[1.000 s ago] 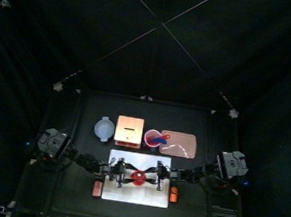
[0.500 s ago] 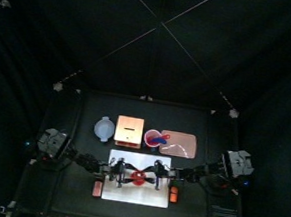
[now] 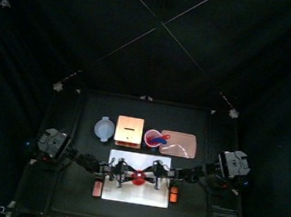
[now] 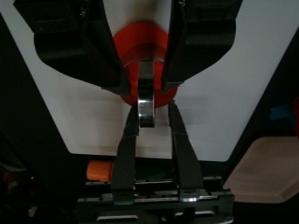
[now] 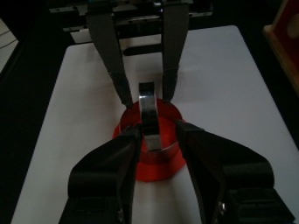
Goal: Get the cutter from the drawer then cut the dough then place the extra dough in the bowl
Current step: Cut the dough
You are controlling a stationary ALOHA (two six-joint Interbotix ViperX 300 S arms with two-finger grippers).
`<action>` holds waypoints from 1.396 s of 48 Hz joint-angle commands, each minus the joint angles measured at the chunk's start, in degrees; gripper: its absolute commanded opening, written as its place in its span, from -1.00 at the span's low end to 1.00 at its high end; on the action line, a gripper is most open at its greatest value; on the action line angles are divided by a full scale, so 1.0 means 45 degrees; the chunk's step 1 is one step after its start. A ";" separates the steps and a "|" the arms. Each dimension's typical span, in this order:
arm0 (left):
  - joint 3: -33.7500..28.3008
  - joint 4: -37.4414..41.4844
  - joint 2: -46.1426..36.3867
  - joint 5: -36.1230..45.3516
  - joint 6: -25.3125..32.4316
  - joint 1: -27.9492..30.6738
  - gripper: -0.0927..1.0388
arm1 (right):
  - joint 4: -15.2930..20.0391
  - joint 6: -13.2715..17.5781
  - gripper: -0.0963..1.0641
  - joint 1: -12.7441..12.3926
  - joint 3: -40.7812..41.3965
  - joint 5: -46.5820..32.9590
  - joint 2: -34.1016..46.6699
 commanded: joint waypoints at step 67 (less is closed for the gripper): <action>-0.0957 -0.0254 0.1289 0.5195 0.0098 -0.1543 0.19 | 0.3203 -0.0117 -0.02 0.2012 -0.0762 0.4023 0.1621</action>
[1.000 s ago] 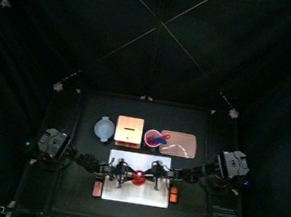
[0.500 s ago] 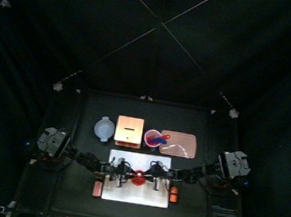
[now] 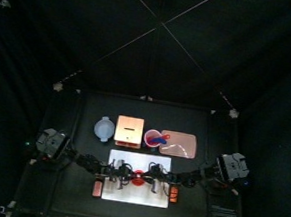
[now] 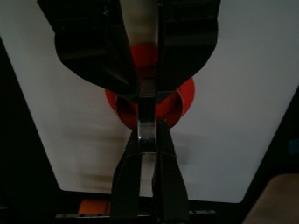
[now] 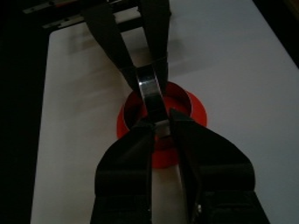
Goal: Get the cutter from the drawer then cut the dough then place the extra dough in the bowl
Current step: Cut the dough
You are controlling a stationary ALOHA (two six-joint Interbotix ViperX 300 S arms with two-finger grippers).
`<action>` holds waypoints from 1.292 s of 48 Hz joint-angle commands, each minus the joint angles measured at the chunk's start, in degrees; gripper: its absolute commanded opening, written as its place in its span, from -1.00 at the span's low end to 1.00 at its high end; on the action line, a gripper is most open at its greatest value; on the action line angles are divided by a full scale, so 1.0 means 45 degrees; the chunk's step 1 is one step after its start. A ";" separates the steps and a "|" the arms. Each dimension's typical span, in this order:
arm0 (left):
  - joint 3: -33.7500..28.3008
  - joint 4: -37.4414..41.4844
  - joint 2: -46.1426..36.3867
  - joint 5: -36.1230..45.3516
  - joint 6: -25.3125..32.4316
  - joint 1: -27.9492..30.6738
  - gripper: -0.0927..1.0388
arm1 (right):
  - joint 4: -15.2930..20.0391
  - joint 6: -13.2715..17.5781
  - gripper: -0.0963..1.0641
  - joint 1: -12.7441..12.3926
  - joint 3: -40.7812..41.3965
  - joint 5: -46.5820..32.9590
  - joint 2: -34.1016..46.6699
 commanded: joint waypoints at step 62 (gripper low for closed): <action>0.1035 0.0234 -0.3516 -0.3086 0.1504 -0.0332 0.53 | -0.2676 0.0078 0.05 -0.1074 -0.0918 0.3008 -0.0625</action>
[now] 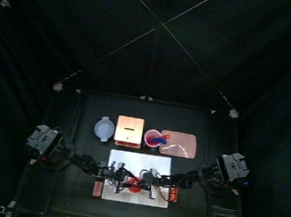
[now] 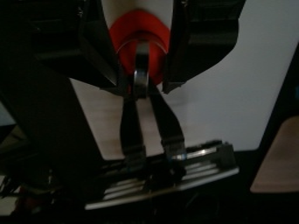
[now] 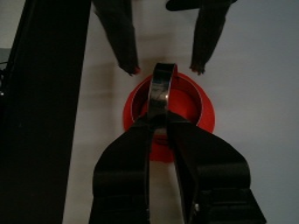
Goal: Get the cutter from the drawer then cut the dough then place the extra dough in the bowl
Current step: Cut the dough
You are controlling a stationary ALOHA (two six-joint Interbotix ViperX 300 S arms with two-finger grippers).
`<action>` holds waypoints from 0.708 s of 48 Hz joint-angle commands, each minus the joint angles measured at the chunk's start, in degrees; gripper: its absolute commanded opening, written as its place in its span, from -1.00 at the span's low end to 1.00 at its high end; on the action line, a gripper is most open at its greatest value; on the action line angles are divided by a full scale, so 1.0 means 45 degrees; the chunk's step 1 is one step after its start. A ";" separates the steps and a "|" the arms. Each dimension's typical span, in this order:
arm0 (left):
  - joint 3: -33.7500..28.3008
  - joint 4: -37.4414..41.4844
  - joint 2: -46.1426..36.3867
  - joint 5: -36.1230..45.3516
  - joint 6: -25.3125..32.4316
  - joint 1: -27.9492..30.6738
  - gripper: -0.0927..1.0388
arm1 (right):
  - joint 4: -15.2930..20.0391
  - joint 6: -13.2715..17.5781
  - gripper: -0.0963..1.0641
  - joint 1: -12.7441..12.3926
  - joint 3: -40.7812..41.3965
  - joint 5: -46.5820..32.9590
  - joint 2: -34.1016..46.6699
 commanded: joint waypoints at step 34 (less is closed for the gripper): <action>0.0254 -0.2051 0.1699 -0.0469 -0.0059 -0.0293 0.20 | -0.3496 0.0254 0.52 -0.1289 -0.1992 0.4219 -0.1973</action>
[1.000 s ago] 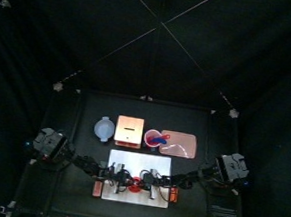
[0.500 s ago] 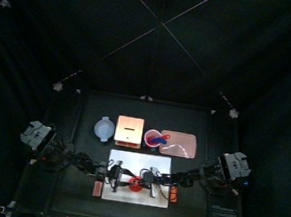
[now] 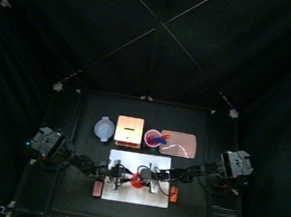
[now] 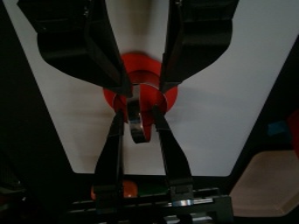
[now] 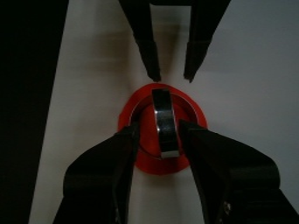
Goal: Get the cutter from the drawer then cut the dough then place the extra dough in the bowl
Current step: Cut the dough
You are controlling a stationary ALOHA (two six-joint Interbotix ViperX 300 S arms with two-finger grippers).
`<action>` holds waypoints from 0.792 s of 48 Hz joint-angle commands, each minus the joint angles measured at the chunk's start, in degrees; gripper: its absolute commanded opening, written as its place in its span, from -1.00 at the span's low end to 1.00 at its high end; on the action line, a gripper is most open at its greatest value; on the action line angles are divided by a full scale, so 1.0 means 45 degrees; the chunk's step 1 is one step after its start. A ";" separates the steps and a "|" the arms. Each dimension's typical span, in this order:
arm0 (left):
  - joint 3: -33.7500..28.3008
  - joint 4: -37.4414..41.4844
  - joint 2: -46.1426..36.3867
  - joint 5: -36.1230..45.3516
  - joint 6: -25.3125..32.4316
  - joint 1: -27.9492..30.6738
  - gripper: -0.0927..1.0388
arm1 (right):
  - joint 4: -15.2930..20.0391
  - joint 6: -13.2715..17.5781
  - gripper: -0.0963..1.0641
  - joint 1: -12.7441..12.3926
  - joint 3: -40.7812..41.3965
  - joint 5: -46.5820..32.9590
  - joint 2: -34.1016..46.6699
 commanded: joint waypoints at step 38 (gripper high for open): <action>-0.1074 -0.0547 0.0918 0.2402 0.0020 0.0371 0.19 | -0.1465 0.0117 0.53 0.0273 -0.1914 0.3965 -0.0234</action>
